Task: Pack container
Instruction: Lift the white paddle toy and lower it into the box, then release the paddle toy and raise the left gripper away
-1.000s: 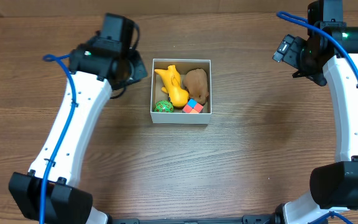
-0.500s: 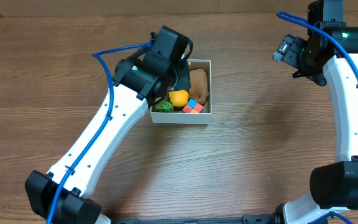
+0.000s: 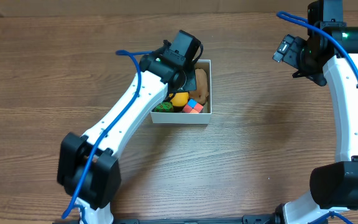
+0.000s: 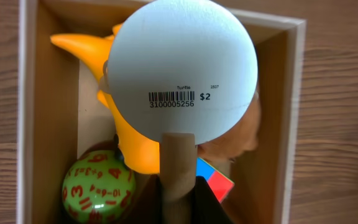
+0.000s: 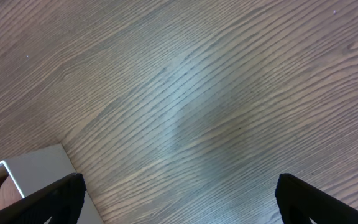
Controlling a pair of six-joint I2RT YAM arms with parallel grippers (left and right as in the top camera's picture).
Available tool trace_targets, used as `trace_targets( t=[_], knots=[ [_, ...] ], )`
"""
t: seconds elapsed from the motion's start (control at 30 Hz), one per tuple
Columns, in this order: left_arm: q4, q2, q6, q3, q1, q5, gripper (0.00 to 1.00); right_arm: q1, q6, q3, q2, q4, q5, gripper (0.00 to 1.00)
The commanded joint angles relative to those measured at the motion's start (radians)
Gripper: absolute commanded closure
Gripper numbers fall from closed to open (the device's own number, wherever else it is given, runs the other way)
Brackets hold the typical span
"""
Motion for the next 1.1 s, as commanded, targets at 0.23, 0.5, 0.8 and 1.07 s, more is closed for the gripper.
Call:
trace_targets(
  t=[0.23,0.5,0.8,1.07],
  knots=[
    [-0.008,0.059,-0.006,0.022,-0.003,-0.006,0.88,0.003,0.001,0.007,-0.005,0.006,0.000,0.00],
    [-0.026,0.064,0.000,0.022,-0.002,0.045,0.46,0.003,0.002,0.007,-0.005,0.006,0.000,0.00],
    [-0.130,-0.012,0.002,0.175,0.066,-0.001,0.40,0.003,0.001,0.007,-0.005,0.006,0.000,0.00],
    [-0.255,-0.106,0.002,0.288,0.299,-0.154,0.08,0.003,0.002,0.007,-0.005,0.006,0.000,0.00]
  ],
)
